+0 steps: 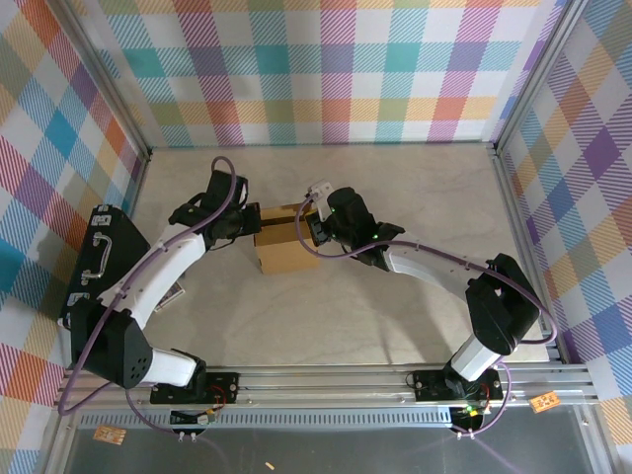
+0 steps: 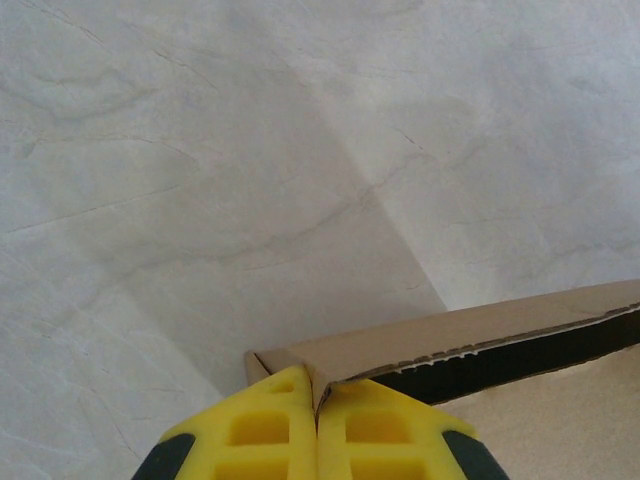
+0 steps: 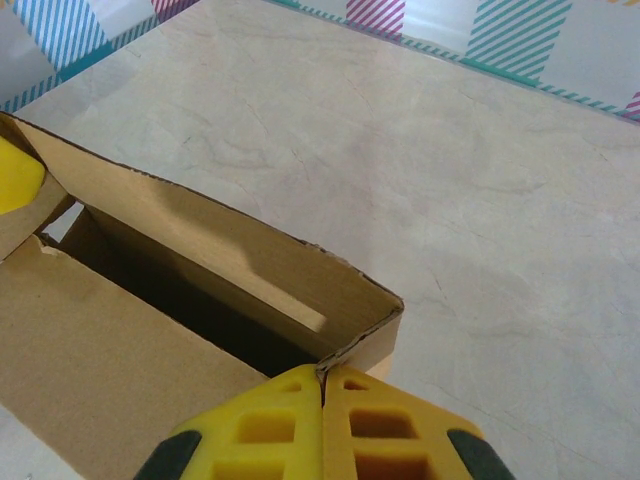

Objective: Fold the paper box

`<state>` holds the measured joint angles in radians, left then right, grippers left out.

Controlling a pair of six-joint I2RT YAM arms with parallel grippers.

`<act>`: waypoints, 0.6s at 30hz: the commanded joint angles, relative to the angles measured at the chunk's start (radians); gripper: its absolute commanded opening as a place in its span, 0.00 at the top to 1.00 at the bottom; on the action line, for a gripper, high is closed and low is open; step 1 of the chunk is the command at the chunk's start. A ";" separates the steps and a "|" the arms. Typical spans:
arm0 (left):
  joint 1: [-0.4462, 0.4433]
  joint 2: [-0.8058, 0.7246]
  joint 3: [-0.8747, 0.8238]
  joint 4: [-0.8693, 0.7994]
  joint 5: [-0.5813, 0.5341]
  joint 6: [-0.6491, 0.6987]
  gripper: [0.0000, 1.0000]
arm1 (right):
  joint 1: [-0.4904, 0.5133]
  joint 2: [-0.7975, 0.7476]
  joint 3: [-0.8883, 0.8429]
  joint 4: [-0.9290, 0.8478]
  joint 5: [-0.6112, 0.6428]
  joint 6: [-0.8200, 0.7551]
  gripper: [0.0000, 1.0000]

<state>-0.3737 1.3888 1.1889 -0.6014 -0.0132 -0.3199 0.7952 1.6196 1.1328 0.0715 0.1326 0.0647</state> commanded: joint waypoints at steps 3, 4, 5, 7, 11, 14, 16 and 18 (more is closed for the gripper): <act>-0.044 0.027 0.033 0.062 0.214 -0.019 1.00 | 0.058 0.022 0.007 0.028 -0.154 -0.031 0.98; -0.044 0.026 0.026 0.067 0.212 -0.023 1.00 | 0.058 0.022 0.006 0.028 -0.154 -0.030 0.98; -0.045 0.025 0.019 0.072 0.208 -0.027 1.00 | 0.058 0.022 0.008 0.027 -0.154 -0.031 0.98; -0.045 0.020 -0.001 0.088 0.207 -0.031 1.00 | 0.058 0.019 0.007 0.027 -0.156 -0.031 0.98; -0.044 -0.010 -0.072 0.142 0.189 -0.043 1.00 | 0.058 0.015 0.002 0.028 -0.154 -0.027 0.98; -0.044 -0.032 -0.119 0.168 0.173 -0.045 1.00 | 0.058 0.017 0.002 0.028 -0.157 -0.023 0.98; -0.046 -0.048 -0.144 0.175 0.167 -0.046 1.00 | 0.058 0.018 0.004 0.028 -0.159 -0.017 0.98; -0.046 -0.064 -0.167 0.188 0.160 -0.047 1.00 | 0.058 0.019 0.002 0.028 -0.158 -0.012 0.98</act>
<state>-0.3733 1.3308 1.0683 -0.4484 -0.0196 -0.3450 0.7952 1.6196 1.1328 0.0685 0.1379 0.0628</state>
